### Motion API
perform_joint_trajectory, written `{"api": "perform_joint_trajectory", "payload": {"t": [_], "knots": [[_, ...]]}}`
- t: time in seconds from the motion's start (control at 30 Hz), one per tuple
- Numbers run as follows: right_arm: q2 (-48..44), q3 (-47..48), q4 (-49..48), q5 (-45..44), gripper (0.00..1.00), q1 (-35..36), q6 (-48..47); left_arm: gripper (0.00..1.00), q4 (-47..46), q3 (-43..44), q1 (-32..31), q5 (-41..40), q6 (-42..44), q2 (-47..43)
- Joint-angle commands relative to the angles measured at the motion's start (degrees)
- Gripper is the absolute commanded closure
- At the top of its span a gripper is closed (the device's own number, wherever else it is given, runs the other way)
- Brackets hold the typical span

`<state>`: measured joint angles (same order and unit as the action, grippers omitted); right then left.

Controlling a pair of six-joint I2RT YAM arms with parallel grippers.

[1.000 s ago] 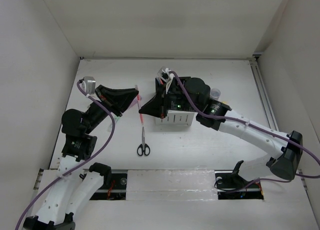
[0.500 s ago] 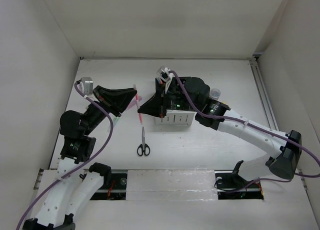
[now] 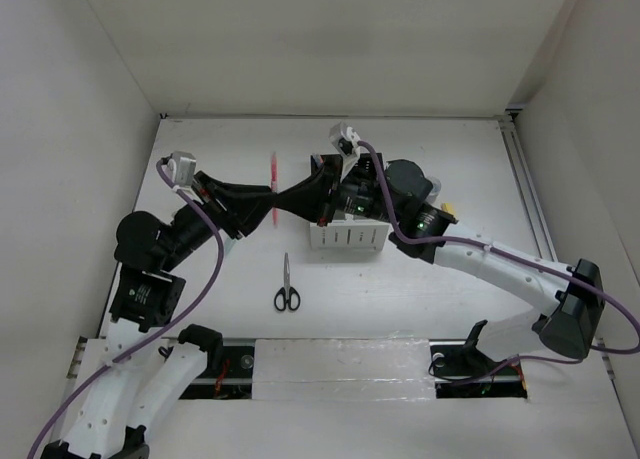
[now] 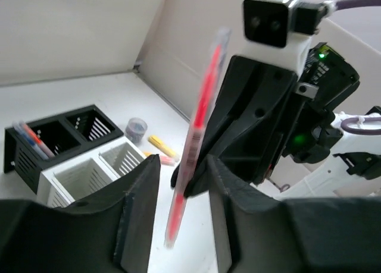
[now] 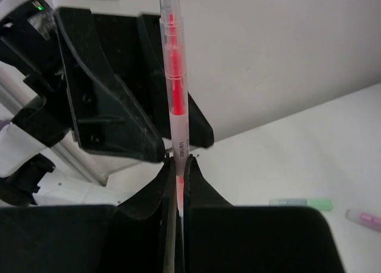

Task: Sort the stationery into containers
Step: Close the pen cap on the pen, then place the pen in the storage box.

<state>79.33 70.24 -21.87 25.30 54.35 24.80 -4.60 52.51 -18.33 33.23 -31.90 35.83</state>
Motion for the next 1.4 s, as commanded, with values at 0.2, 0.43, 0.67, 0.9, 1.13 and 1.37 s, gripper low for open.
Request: {"api": "perform_joint_trajectory", "payload": {"t": [0.2,0.43,0.67,0.9,1.13,1.37], "knots": [[-0.14,1.75,-6.79,-4.64,1.00,-0.29,-3.26,0.27,6.26,4.27,-0.31,-0.79,1.93,-2.25],[1.52,0.69,-3.09,-11.05,1.00,-4.33,-13.62,0.00,16.35,6.90,-0.31,-9.22,5.97,-4.80],[6.97,-2.73,-4.23,-15.55,1.00,-11.19,-30.39,0.00,26.39,3.31,-0.31,-29.17,7.03,-3.76],[16.54,-0.20,-6.87,-11.33,1.00,-18.39,-32.44,0.00,24.47,-2.23,-0.31,-31.30,6.68,-4.71],[21.91,1.75,-6.87,-6.32,1.00,-23.31,-32.97,0.00,24.46,-2.24,-0.31,-29.63,7.73,-4.72],[24.73,2.89,-6.87,-3.85,1.00,-23.85,-32.97,0.00,24.46,-2.24,-0.31,-29.10,7.73,-5.25]]}}
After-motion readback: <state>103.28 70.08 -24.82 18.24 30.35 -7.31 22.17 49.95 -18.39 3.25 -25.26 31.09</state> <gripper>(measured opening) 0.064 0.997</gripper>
